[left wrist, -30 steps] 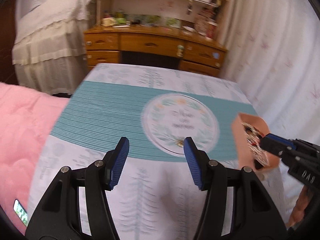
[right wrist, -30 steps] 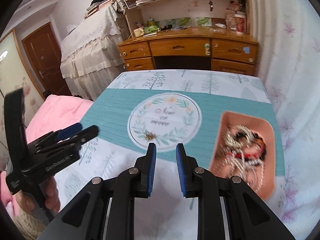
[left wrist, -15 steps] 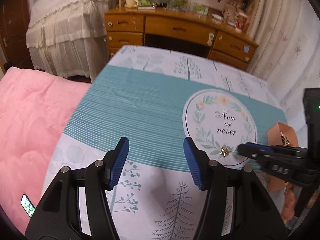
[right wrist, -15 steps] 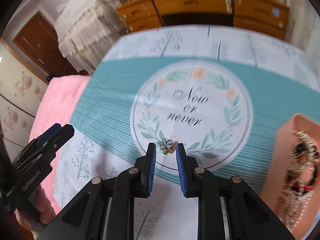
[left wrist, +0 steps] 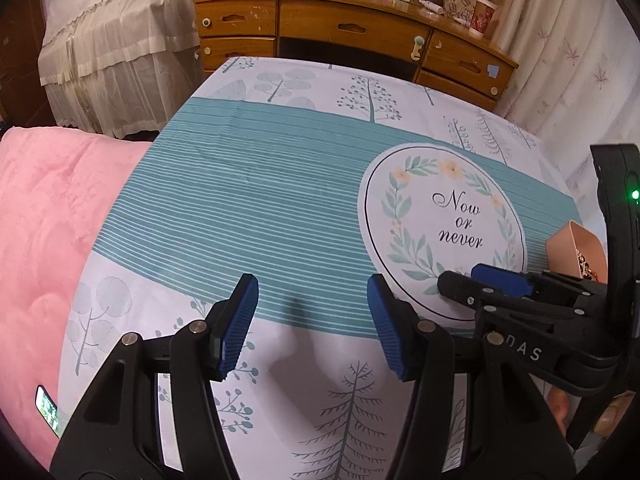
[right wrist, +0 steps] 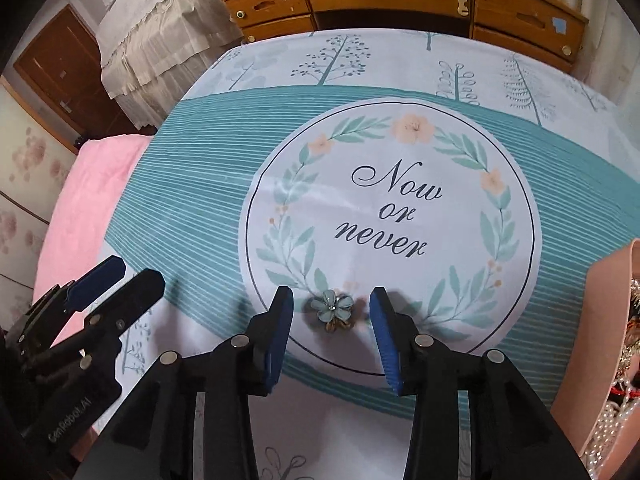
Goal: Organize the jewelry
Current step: 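Grasp the flower brooch with the right tool, then carry the brooch into the tray with the right tool and open it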
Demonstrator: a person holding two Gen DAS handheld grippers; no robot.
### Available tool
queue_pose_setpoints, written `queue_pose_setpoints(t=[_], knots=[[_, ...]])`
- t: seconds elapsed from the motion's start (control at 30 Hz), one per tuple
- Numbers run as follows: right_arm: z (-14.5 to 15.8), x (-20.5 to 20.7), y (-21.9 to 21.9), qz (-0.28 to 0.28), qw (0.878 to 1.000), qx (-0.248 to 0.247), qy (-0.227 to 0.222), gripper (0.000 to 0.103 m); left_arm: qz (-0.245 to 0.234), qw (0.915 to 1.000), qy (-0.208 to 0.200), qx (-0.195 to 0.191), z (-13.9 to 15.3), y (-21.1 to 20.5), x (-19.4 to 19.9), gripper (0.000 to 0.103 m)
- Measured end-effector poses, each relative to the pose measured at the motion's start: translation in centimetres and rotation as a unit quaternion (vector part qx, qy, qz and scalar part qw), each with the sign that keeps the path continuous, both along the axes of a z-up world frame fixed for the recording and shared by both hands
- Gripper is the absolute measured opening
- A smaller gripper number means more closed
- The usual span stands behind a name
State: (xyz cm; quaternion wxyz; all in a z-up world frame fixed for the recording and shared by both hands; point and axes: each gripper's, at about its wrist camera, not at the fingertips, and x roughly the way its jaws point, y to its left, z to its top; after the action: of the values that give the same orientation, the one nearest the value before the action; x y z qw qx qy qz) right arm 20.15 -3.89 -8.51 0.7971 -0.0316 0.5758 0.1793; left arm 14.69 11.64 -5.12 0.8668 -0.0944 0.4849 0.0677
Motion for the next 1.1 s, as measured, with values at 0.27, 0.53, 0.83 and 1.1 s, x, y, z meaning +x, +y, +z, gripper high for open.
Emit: queue_pose_setpoints(t=[0.27,0.53,0.83,1.1], knots=[[0.2,-0.5,0.0,0.0,1.0,-0.015,-0.018,0.02,-0.004,1.0,0.003,-0.003,0.1,-0.5,-0.5,0.054],[3.4,-3.2,-2.8,-0.008,0.998,0.032,-0.045,0.02,-0.03,0.9995,-0.009,0.003,1.6,-2.8,-1.8,0.054],[9.8,-9.6,-9.3,-0.023,0.992,0.06,-0.105,0.02,-0.103,0.9942,-0.031,0.002,4.0,-9.3,-3.6,0.054],[14.3,-14.2,-17.0,-0.063,0.984,0.07,-0.151,0.02,-0.165,0.9854,-0.041,-0.006,5.7,-16.0,-4.7,0.055]])
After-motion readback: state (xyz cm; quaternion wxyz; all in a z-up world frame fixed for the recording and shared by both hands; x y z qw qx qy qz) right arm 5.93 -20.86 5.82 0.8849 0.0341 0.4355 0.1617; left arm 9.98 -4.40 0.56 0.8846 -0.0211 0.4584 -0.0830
